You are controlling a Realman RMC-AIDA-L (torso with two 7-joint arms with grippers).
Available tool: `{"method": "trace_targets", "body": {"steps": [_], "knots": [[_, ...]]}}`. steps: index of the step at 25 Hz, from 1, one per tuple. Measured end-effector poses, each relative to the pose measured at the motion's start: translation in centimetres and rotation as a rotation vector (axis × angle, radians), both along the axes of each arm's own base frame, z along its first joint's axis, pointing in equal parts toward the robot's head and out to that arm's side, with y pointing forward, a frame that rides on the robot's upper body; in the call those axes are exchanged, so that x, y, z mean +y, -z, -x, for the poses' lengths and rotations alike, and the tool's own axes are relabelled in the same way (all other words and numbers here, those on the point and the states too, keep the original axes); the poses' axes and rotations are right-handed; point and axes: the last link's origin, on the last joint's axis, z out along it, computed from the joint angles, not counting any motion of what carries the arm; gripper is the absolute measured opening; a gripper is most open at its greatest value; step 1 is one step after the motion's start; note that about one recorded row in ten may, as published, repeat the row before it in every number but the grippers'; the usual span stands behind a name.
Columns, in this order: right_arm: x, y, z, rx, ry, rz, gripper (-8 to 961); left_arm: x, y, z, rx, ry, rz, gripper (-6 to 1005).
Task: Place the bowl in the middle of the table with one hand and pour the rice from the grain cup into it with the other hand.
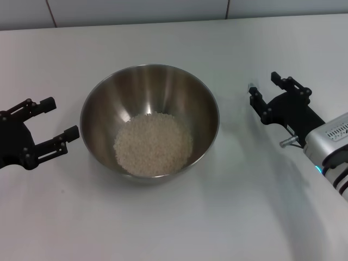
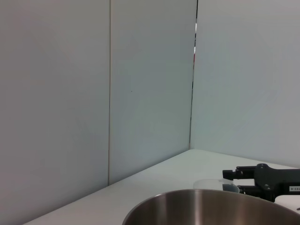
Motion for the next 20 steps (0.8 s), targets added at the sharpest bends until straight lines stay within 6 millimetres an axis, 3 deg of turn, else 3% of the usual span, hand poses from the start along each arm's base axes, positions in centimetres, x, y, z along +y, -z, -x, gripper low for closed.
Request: {"method": "trace_targets", "body": {"steps": [3, 6, 11, 20], "knots": [[-0.3, 0.0, -0.4, -0.002, 0.011, 0.000, 381, 0.0, 0.0, 0.0, 0.000, -0.001, -0.001, 798], [-0.8, 0.1, -0.7, -0.008, 0.016, 0.010, 594, 0.0, 0.0, 0.0, 0.000, -0.002, 0.000, 798], [-2.0, 0.3, -1.2, -0.003, 0.022, 0.013, 685, -0.2, 0.0, 0.2, 0.001, -0.008, -0.002, 798], [-7.4, -0.4, -1.3, 0.116, -0.047, -0.053, 684, -0.8, -0.2, 0.3, -0.003, 0.001, 0.006, 798]]}}
